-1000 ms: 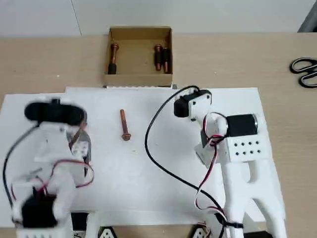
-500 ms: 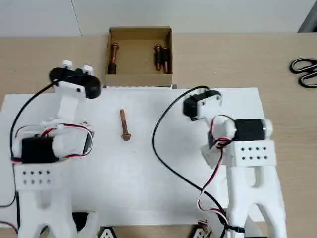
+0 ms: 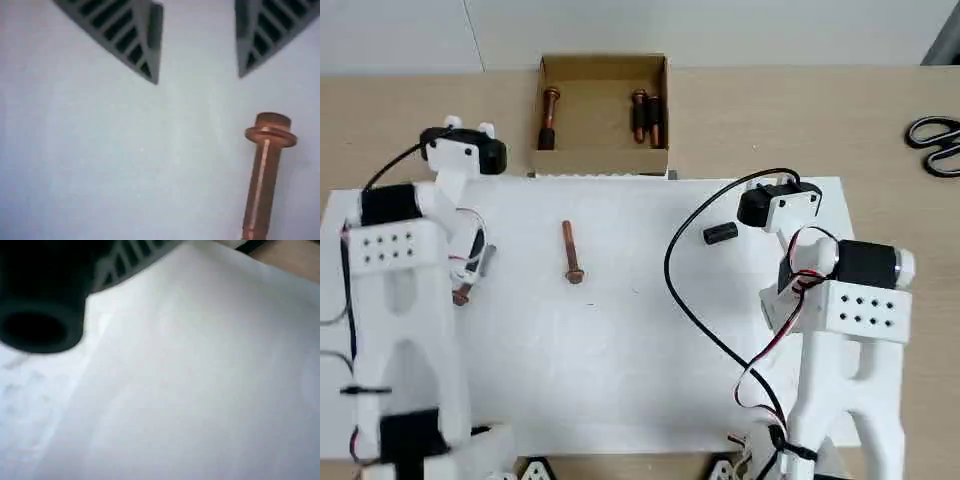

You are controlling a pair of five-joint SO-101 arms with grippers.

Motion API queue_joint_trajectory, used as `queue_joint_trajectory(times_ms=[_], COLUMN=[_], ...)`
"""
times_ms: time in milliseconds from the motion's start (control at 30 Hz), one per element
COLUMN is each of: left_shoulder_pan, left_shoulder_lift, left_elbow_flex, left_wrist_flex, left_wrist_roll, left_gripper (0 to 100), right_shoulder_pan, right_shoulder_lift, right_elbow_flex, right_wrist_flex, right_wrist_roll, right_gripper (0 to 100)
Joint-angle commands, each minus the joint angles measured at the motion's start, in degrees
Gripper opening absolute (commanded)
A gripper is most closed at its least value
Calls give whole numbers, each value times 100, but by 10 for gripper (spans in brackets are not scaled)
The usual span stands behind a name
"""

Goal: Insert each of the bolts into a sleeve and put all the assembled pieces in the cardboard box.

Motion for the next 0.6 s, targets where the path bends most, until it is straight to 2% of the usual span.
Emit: queue_joint_trajectory(times_ms=[0,267,567], left_shoulder_pan=[-35,-44,-571], left_shoulder_lift=[431,1512,2286], left_elbow_flex=[-532,-585,-1657], left_wrist_flex=[211,211,211], left_wrist_roll=[-325,-1116,-1310], left_gripper=[113,115,115], right_shoulder_pan=[57,66,66], right_shoulder_lift=[-189,-189,-189], right_elbow_flex=[-18,-18,-18], right_wrist_flex=[-40,-57,-57], right_wrist_roll=[53,53,62], right_gripper=[5,5,5])
